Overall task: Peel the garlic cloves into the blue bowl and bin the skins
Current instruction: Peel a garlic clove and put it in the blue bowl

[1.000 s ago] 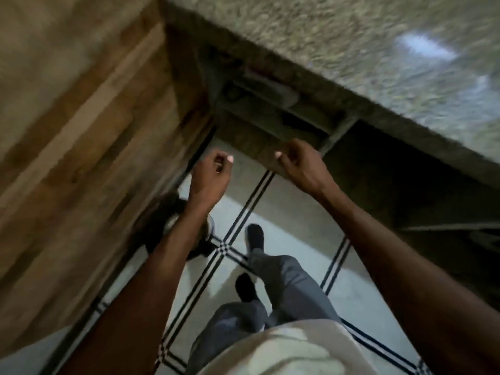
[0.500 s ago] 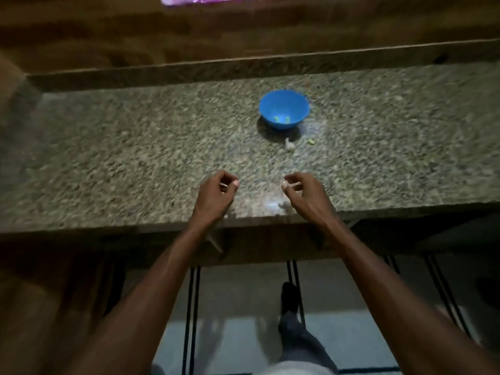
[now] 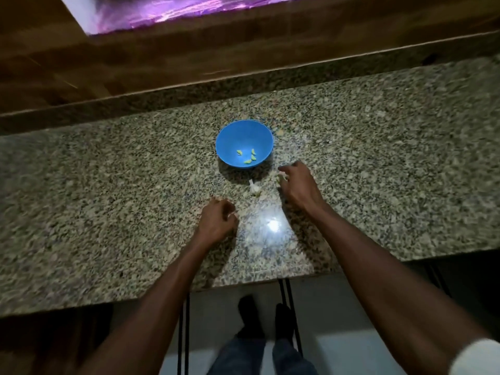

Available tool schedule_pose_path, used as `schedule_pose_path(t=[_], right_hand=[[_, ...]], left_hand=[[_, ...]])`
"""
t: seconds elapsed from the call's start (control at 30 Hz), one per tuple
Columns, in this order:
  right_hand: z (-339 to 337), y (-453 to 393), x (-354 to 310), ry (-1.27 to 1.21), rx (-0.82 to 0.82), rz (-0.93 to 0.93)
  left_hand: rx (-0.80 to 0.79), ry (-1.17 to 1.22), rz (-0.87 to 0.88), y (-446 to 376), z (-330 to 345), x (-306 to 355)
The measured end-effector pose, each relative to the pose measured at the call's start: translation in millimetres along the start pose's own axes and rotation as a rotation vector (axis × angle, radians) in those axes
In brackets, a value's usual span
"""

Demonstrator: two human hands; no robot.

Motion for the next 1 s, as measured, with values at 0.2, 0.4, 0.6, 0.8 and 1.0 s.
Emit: schedule_pose_path(t=[0.2, 0.4, 0.6, 0.8, 1.0], right_hand=[[6, -4, -1, 0.001, 0.014, -0.038], [-40, -19, -19, -0.34, 0.138, 0.05], [-50, -72, -67, -0.275, 0.077, -0.065], [-43, -78, -69, -0.302, 0.074, -0.007], [-36, -15, -44, -0.628, 0.115, 0.167]], left_hand=[[0.069, 0.104, 0.012, -8, -7, 7], [0.16, 0.125, 0.271, -32, -11, 40], [0.017, -0.049, 0.531, -56, 11, 62], [0.011, 0.111, 0.462, -58, 9, 45], [-0.067, 0.704, 0.055, -41, -6, 26]])
Point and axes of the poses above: each hand's wrist, its own y-axis away from the middle knuckle, its own z-axis out of the palm, x = y × z, the point moved 7 cm from there along -y, towards the middle knuckle, and after that the axes turned 4 degrees about -z, right-handed, at the moved point
